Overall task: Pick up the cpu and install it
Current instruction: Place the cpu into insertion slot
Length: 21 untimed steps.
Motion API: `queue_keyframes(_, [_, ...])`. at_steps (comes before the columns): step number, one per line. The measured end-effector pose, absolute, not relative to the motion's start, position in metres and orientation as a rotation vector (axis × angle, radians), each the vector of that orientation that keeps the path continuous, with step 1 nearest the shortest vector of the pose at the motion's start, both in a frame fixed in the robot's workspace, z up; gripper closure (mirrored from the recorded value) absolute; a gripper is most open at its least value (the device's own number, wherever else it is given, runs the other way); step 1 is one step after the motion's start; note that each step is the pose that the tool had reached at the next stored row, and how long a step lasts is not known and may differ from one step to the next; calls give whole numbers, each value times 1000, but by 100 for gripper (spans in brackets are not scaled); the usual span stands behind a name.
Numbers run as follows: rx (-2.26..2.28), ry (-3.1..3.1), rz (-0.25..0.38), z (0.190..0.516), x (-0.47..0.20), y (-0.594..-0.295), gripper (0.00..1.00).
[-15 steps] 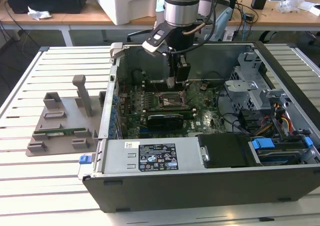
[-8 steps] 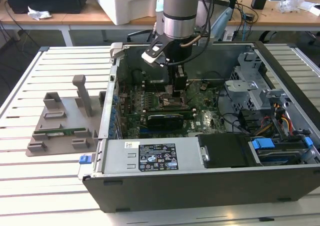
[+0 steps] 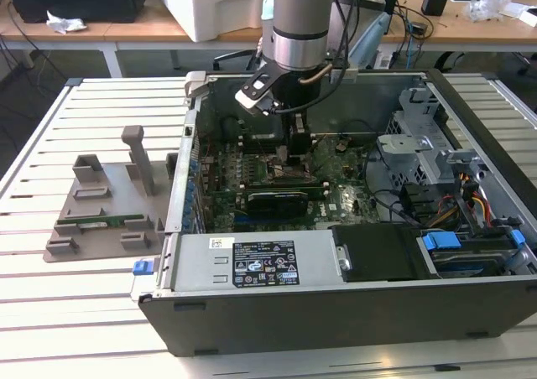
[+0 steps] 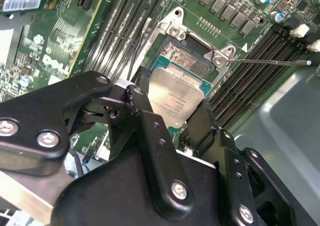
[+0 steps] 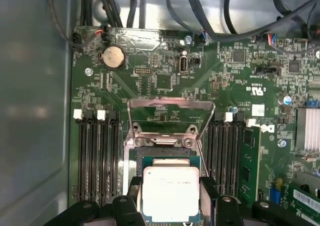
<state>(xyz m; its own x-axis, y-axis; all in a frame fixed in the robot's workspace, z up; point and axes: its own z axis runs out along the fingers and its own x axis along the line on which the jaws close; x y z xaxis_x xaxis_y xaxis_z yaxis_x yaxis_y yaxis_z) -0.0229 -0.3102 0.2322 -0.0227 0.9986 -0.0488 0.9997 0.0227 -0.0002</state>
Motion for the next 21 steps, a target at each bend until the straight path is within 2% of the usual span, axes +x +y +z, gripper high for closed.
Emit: queue_keyframes(21, [2182,2213,-51,200,-26,-310,46])
